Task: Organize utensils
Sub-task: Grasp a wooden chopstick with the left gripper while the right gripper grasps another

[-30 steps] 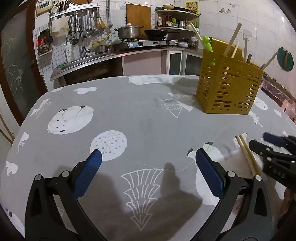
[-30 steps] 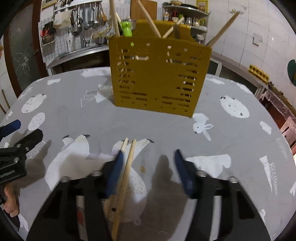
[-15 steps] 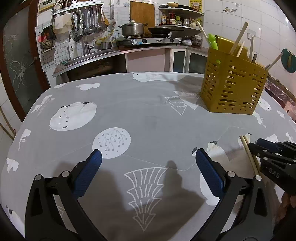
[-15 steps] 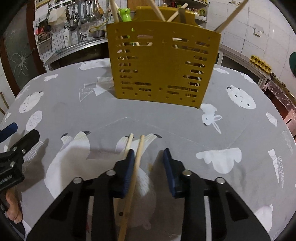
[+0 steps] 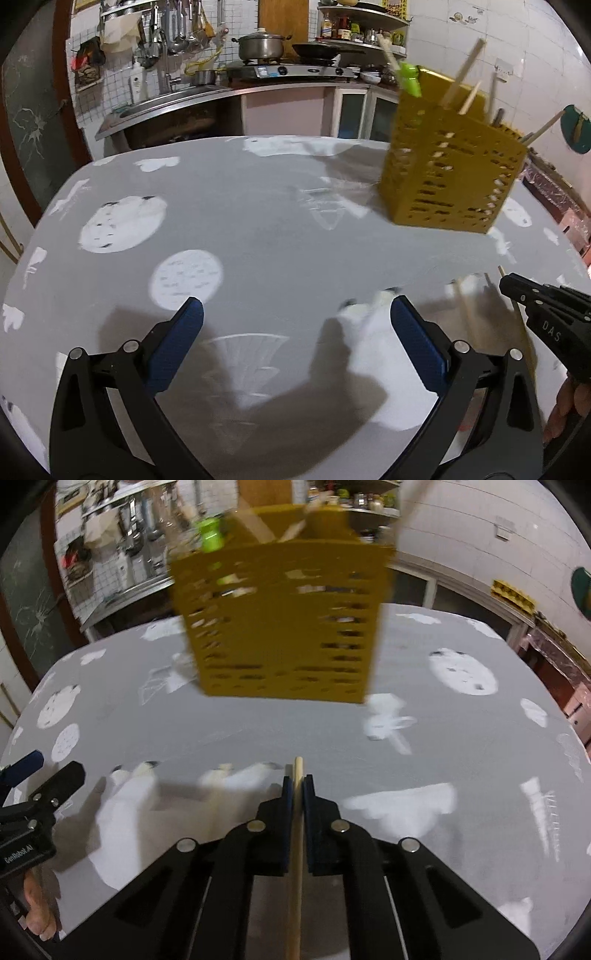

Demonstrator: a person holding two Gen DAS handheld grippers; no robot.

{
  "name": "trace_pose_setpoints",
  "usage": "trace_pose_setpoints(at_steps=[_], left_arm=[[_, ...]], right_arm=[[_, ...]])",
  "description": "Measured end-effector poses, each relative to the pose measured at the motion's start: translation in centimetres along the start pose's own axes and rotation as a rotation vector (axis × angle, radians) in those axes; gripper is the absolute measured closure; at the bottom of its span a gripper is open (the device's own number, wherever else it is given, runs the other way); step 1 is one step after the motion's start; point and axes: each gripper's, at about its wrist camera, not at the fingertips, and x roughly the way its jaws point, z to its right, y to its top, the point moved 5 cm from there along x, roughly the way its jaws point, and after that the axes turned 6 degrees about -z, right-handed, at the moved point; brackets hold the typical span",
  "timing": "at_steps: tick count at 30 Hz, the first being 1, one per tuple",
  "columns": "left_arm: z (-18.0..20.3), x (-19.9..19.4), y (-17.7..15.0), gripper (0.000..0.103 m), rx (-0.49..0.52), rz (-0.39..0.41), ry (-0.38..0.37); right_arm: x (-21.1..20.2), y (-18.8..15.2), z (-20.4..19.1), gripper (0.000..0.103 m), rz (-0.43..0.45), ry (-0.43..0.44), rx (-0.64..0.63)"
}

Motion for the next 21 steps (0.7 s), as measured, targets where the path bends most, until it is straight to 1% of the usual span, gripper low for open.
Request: trace_pose_setpoints(at_steps=[5,10,13,15,16,17,18,21], left_arm=[[4.7,0.5,0.3,0.005,0.012,-0.039,-0.071],[8.7,1.7,-0.1,0.006,0.046,-0.072,-0.075],[10.3,2.8,-0.7,0.018,0.071,-0.108,-0.081],[10.8,3.5,-1.1,0.032,0.086,-0.142,-0.094],[11.2,3.9,-1.2,0.034,0.093,-0.156,-0.085],[11.4,4.0,-1.1,0.035,0.098,-0.152,-0.074],[11.6,4.1,-1.0,0.039,0.107,-0.147,-0.070],[12.2,4.3,-0.9,0.045,0.109,-0.147,-0.069]], right_arm=[[-0.6,-0.2,5.2,0.097,0.001,-0.024,0.059],[-0.7,-0.8,8.7,0.097,0.003,-0.029,0.094],[-0.4,-1.1,9.5,0.097,-0.003,-0.017,0.097],[-0.2,-1.4,9.5,0.097,-0.006,-0.010,0.095],[0.1,-1.5,9.5,0.097,-0.009,-0.006,0.096],[0.1,-1.6,9.5,0.097,-0.011,-0.003,0.097],[0.4,-1.6,9.5,0.097,-0.015,0.000,0.097],[0.8,-1.6,9.6,0.097,-0.023,0.008,0.102]])
